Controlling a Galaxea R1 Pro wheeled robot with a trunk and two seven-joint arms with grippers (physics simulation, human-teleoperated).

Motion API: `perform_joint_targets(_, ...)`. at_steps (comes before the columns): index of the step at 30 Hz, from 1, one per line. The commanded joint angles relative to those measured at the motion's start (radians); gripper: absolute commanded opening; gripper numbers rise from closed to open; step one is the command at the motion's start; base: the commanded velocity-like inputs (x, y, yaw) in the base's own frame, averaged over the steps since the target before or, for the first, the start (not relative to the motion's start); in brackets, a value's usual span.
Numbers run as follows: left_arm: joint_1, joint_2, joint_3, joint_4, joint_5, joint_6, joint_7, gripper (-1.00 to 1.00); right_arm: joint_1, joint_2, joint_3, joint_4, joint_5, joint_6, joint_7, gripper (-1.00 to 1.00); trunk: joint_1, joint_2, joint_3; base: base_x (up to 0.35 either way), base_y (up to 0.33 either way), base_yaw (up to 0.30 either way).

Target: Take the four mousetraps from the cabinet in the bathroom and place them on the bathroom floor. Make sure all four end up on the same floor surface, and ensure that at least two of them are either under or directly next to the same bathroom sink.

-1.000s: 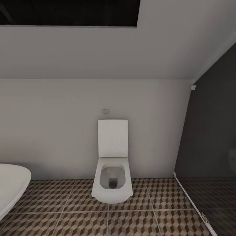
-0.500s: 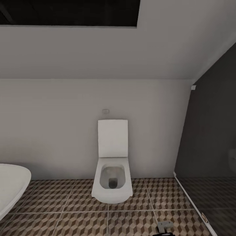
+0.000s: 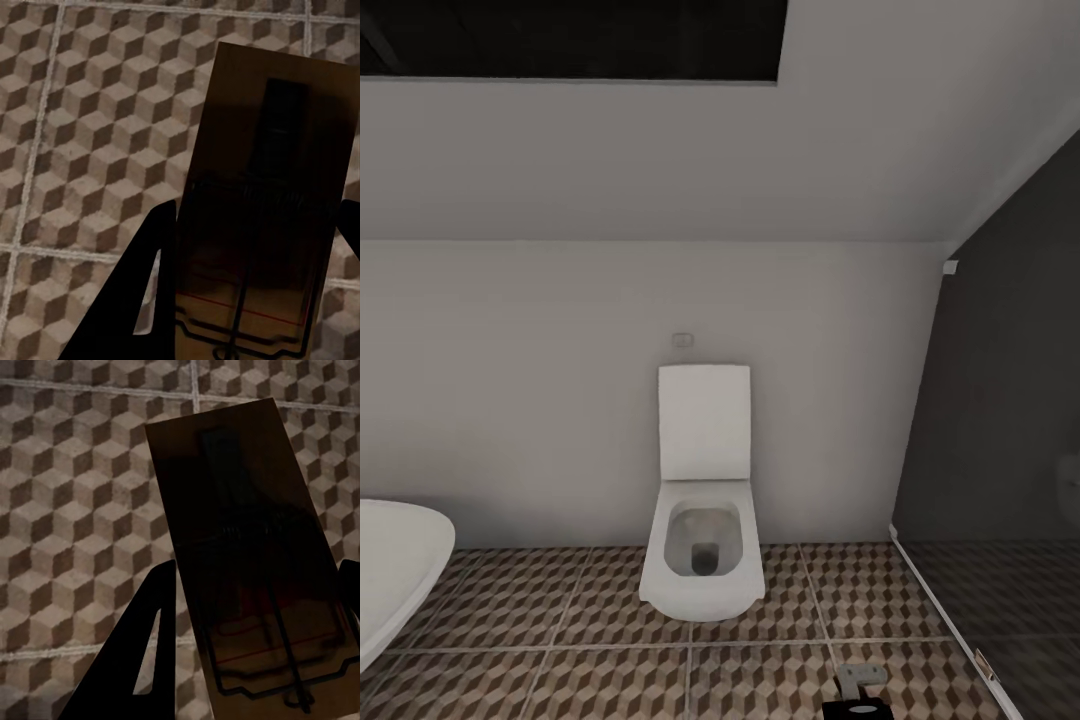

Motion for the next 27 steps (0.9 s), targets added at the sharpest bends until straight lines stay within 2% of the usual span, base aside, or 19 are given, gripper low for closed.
perform_joint_targets(1,0.0,0.0,-0.009,-0.001,0.006,-0.002,0.01,-1.0,-0.001,-0.001,0.008,-0.002,-0.006,0.007,-0.005,-1.0,0.0,-0.001,-0.001,0.0,0.0,0.0)
perform_joint_targets(25,-0.001,-0.003,-0.001,-0.004,0.013,-0.003,0.016,-1.0,-0.001,-0.001,0.008,-0.002,-0.006,0.009,-0.007,-1.0,0.0,-0.001,-0.001,0.0,0.0,0.0)
perform_joint_targets(27,-0.001,-0.003,-0.001,-0.004,0.013,-0.004,0.016,-1.0,-0.001,-0.001,0.008,-0.002,-0.006,0.009,-0.006,-1.0,0.008,-0.015,-0.007,0.0,0.0,0.0)
